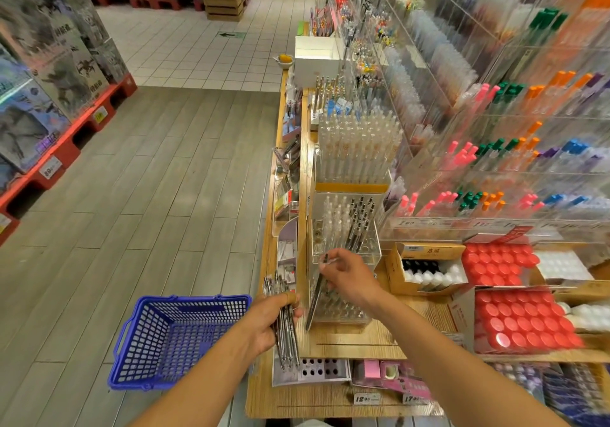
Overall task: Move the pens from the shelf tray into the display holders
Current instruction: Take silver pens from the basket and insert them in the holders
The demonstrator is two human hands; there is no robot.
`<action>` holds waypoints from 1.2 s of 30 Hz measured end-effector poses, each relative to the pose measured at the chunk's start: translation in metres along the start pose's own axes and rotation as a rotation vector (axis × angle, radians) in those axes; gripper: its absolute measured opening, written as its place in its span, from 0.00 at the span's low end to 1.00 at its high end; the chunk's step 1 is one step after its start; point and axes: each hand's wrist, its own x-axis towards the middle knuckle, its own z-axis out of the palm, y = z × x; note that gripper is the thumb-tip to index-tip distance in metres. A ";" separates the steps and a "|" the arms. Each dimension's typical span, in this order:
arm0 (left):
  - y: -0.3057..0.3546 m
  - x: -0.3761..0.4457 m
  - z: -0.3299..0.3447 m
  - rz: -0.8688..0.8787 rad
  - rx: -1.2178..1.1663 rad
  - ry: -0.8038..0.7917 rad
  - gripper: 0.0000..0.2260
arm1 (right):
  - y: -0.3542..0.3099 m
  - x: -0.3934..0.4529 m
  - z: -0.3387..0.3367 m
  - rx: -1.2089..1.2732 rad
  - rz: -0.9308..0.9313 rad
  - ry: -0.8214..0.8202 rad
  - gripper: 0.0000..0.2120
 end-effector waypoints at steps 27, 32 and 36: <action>-0.001 0.008 -0.012 -0.046 -0.081 -0.030 0.06 | 0.029 0.013 0.008 -0.870 -0.470 0.031 0.06; -0.002 0.007 -0.010 -0.046 -0.063 -0.050 0.08 | 0.025 0.014 0.010 -0.828 -0.493 0.051 0.05; -0.002 0.007 -0.011 -0.045 -0.053 -0.030 0.07 | 0.022 0.018 0.011 -0.878 -0.510 0.001 0.03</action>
